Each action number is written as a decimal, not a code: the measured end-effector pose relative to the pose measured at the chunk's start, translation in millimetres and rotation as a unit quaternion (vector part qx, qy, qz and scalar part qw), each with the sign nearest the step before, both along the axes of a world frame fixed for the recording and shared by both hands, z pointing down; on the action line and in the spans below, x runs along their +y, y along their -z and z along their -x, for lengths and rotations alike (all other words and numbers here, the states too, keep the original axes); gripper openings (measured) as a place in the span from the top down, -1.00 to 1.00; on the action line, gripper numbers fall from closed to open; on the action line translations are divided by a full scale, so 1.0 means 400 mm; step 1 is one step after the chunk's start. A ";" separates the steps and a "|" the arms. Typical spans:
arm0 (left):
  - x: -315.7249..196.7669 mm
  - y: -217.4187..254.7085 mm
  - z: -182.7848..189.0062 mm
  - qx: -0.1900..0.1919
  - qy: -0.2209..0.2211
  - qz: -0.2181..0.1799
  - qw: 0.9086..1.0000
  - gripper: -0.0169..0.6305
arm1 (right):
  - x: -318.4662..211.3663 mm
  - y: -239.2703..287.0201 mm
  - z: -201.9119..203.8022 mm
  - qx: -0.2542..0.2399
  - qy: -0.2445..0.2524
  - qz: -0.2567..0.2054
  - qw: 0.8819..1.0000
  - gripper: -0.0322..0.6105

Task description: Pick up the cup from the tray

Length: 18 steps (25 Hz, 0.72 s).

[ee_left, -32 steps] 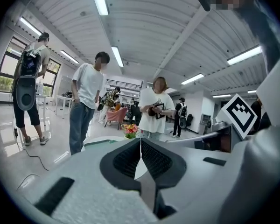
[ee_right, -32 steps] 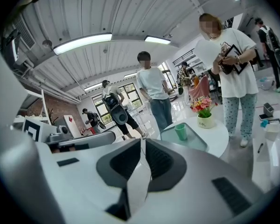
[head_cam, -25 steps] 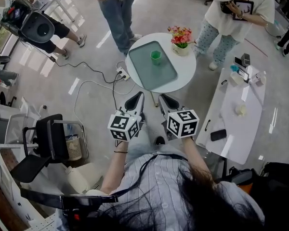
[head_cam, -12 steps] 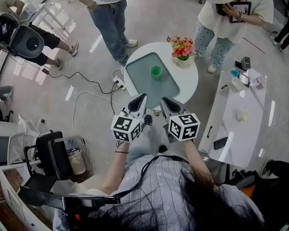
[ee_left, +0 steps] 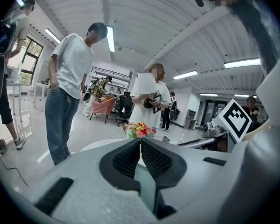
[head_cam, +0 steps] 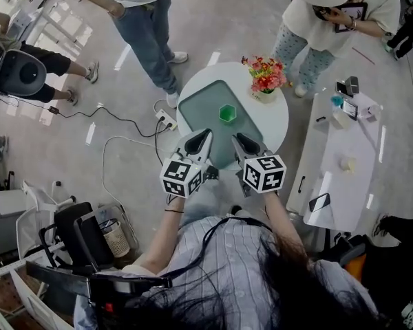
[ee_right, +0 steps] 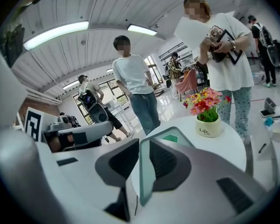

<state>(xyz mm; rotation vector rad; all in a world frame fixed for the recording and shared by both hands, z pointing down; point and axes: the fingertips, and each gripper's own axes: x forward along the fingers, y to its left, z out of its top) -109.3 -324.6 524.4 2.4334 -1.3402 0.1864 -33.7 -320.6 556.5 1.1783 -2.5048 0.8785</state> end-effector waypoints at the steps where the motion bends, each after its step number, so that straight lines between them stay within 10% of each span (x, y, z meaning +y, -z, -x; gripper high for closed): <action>1: -0.014 -0.007 0.006 0.001 -0.004 0.004 1.000 0.90 | -0.012 -0.013 0.005 0.004 -0.001 0.005 1.000 0.74; 8: -0.105 -0.055 0.026 0.007 -0.031 0.026 0.999 0.90 | -0.084 -0.134 0.015 0.043 -0.009 0.046 0.998 0.70; 18: -0.175 -0.121 0.017 0.005 -0.066 0.051 0.997 0.90 | -0.146 -0.315 0.037 0.105 0.014 0.078 0.991 0.09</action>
